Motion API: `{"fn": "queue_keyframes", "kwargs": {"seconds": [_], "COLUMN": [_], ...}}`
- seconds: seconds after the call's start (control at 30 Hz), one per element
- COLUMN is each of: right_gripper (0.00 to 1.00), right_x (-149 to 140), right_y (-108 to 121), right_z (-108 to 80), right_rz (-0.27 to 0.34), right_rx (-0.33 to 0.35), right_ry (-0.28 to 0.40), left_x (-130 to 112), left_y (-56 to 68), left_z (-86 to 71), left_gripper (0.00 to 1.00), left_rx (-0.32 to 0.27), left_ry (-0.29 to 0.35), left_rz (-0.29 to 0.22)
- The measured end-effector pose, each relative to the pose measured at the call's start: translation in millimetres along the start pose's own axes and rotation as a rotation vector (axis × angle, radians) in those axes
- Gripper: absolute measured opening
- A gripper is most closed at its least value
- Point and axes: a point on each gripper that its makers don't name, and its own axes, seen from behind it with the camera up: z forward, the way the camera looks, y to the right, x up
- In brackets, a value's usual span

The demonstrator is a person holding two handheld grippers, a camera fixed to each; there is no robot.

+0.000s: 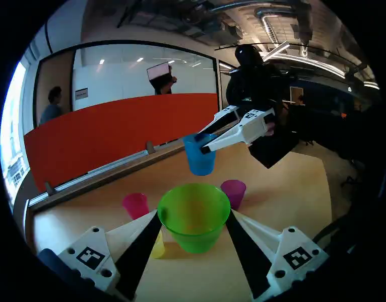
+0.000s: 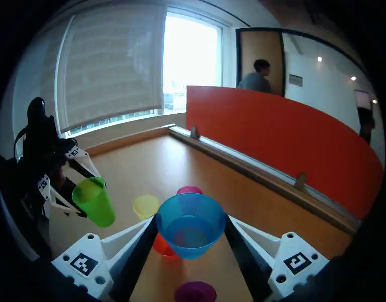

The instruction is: Pour water

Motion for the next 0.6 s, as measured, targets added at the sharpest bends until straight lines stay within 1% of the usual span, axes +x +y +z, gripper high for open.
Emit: {"fn": "queue_keyframes", "kwargs": {"seconds": [0.27, 0.6], "right_gripper": [0.93, 0.93], "right_x": [7.9, 8.0], "right_y": [-4.1, -5.5], "right_z": [-9.1, -15.2], "right_rz": [0.0, -0.004], "right_rx": [-0.009, -0.03], "right_ry": [0.061, 0.131], "left_x": [2.3, 5.4], "left_y": [1.6, 4.1], "left_z": [-0.7, -0.9], "left_gripper": [0.87, 0.87], "left_rx": [0.002, 0.004], "left_ry": [0.006, 0.01], "left_rz": [0.001, 0.004]}}
